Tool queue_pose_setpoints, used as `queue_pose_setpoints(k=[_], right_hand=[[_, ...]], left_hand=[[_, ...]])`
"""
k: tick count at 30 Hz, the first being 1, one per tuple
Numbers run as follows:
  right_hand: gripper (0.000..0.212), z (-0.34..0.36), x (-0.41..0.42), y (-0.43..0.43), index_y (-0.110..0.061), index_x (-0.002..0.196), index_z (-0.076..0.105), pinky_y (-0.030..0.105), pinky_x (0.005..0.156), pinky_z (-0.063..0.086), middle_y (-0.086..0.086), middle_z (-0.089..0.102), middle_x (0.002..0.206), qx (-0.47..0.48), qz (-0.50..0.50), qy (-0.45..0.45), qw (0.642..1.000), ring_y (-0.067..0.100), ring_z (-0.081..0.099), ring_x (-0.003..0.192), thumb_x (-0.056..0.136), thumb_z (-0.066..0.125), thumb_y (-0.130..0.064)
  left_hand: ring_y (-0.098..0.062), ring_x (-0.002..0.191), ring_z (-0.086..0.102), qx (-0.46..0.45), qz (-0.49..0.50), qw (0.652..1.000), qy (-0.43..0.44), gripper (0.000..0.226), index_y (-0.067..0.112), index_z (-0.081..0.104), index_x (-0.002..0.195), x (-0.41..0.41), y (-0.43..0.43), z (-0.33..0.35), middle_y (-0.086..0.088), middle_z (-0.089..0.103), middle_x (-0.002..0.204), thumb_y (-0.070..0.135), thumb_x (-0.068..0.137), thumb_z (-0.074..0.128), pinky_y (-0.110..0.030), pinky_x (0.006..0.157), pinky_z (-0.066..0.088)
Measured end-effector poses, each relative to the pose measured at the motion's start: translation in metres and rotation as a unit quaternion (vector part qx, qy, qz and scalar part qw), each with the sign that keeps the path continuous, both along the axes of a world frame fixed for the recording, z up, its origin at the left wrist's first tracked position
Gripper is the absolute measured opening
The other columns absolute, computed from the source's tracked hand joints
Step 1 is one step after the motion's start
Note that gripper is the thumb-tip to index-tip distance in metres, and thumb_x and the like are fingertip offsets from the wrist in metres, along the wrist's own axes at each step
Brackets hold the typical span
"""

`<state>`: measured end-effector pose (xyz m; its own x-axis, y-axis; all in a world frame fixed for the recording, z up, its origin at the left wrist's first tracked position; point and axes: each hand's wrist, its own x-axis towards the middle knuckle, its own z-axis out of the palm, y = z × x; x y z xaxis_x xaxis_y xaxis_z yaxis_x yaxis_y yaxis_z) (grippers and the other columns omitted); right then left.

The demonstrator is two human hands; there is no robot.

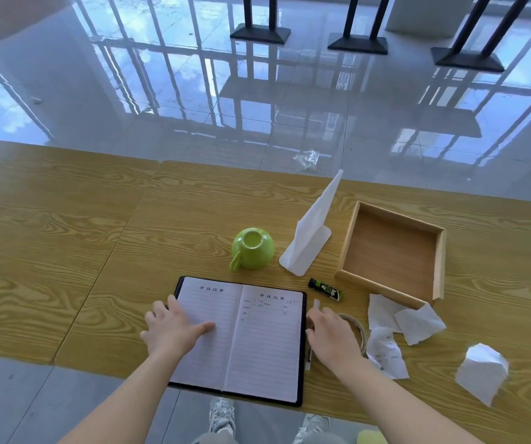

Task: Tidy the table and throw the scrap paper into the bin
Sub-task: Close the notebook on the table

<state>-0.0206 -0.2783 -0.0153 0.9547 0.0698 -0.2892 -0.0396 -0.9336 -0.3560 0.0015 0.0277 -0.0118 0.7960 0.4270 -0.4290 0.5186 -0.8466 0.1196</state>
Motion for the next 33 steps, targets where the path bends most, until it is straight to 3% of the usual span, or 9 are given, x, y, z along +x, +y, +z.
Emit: queue_pose_setpoints(k=[5,12,16,20,23,25,30,33], right_hand=[[0.017,0.000,-0.008,0.002,-0.011,0.100,0.063,0.029,0.071,0.049,0.003,0.057,0.094,0.006,-0.028,-0.015,0.999,0.020,0.059,0.081,0.095,0.051,-0.022],[0.016,0.000,-0.027,0.032,-0.012,0.089,0.062,0.028,0.069,0.044,0.002,0.060,0.090,0.008,-0.092,0.009,0.996,0.017,0.056,0.081,0.095,0.053,-0.024],[0.011,0.002,-0.030,0.044,-0.013,0.093,0.061,0.031,0.073,0.047,0.002,0.059,0.092,0.016,-0.131,0.018,0.991,0.018,0.056,0.083,0.093,0.056,-0.024],[0.011,0.000,-0.030,0.047,-0.015,0.093,0.056,0.029,0.069,0.043,0.001,0.057,0.090,0.012,-0.139,0.017,0.990,0.017,0.055,0.081,0.091,0.061,-0.025],[0.012,0.000,-0.029,0.046,-0.015,0.089,0.054,0.030,0.068,0.045,0.000,0.056,0.087,0.003,-0.129,0.017,0.992,0.016,0.054,0.078,0.090,0.062,-0.024],[0.014,-0.001,-0.028,0.047,-0.015,0.084,0.052,0.030,0.066,0.046,0.000,0.055,0.083,0.002,-0.129,0.015,0.992,0.016,0.053,0.074,0.090,0.062,-0.023],[0.017,-0.003,-0.028,0.049,-0.017,0.082,0.049,0.026,0.062,0.044,-0.001,0.052,0.080,0.005,-0.130,0.014,0.991,0.013,0.052,0.070,0.090,0.063,-0.022],[0.017,-0.001,-0.026,0.051,-0.016,0.082,0.048,0.024,0.059,0.040,0.000,0.053,0.082,0.012,-0.127,0.017,0.992,0.013,0.051,0.070,0.090,0.062,-0.020]], left_hand=[[-0.032,0.130,0.038,-0.006,0.006,1.000,0.013,0.129,0.016,0.015,0.151,0.008,0.010,-0.003,-0.013,0.037,0.144,0.083,0.055,0.067,-0.050,0.099,0.038],[-0.035,0.122,0.045,-0.092,-0.011,0.995,-0.028,0.108,0.010,0.030,0.141,0.007,0.028,-0.007,-0.017,0.047,0.131,0.067,0.063,0.076,-0.047,0.095,0.043],[-0.036,0.121,0.046,-0.122,-0.012,0.992,-0.040,0.106,0.009,0.030,0.142,0.006,0.032,-0.003,-0.017,0.048,0.130,0.061,0.064,0.080,-0.047,0.094,0.044],[-0.035,0.113,0.052,-0.157,0.006,0.987,-0.046,0.101,0.009,0.031,0.138,0.005,0.029,0.000,-0.016,0.048,0.126,0.055,0.065,0.083,-0.045,0.083,0.045],[-0.035,0.115,0.053,-0.180,0.019,0.982,-0.054,0.099,0.009,0.032,0.139,0.005,0.029,0.003,-0.015,0.050,0.127,0.050,0.066,0.084,-0.045,0.087,0.045],[-0.034,0.115,0.054,-0.205,0.022,0.976,-0.070,0.092,0.010,0.034,0.139,0.006,0.033,0.006,-0.014,0.056,0.127,0.042,0.069,0.085,-0.043,0.089,0.044],[-0.019,0.094,0.062,-0.295,0.036,0.950,-0.100,0.069,0.017,0.047,0.135,0.005,0.048,0.023,-0.002,0.064,0.115,0.021,0.076,0.081,-0.038,0.081,0.049],[-0.016,0.081,0.071,-0.365,0.047,0.924,-0.106,0.041,0.022,0.064,0.111,0.001,0.050,0.036,0.004,0.072,0.098,0.016,0.074,0.080,-0.044,0.077,0.059]])
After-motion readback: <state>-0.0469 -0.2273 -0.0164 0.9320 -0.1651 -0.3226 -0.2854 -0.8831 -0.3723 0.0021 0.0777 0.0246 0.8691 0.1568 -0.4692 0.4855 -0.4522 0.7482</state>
